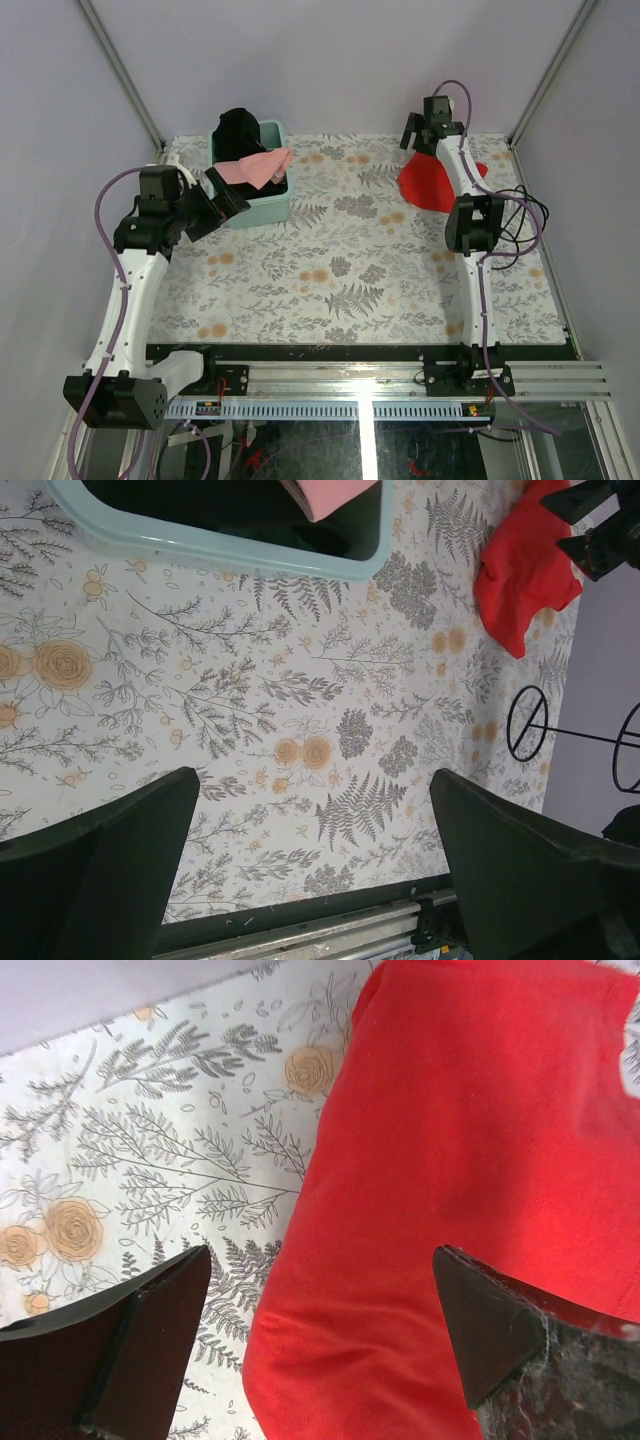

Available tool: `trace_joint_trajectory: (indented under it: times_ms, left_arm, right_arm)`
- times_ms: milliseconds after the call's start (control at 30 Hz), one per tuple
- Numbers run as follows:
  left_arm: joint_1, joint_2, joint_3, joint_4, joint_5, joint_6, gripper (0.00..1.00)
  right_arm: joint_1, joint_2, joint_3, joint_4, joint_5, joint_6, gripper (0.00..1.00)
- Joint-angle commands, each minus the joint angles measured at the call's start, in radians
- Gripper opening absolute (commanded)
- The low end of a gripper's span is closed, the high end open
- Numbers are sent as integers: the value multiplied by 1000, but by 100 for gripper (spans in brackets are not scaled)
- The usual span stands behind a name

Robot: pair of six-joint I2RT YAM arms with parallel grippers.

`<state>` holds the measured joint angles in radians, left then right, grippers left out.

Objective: Stack the hats

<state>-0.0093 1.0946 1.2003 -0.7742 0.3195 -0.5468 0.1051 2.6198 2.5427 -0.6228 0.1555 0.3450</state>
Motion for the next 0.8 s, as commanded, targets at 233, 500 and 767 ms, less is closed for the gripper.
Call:
trace_joint_trajectory:
  times_ms: [233,500,767]
  left_arm:
    - [4,-3,71,48,97,54,100]
    - [-125,72,101,135,111,33,100]
    - [-289,159,87,226,84,-14,100]
  right_arm:
    - [-25,-666,-396,114,-192,20,100]
    - [-57,-1009,-634,-49,-126,-127,100]
    - [-105,-1074,-592,-480,210,23,99]
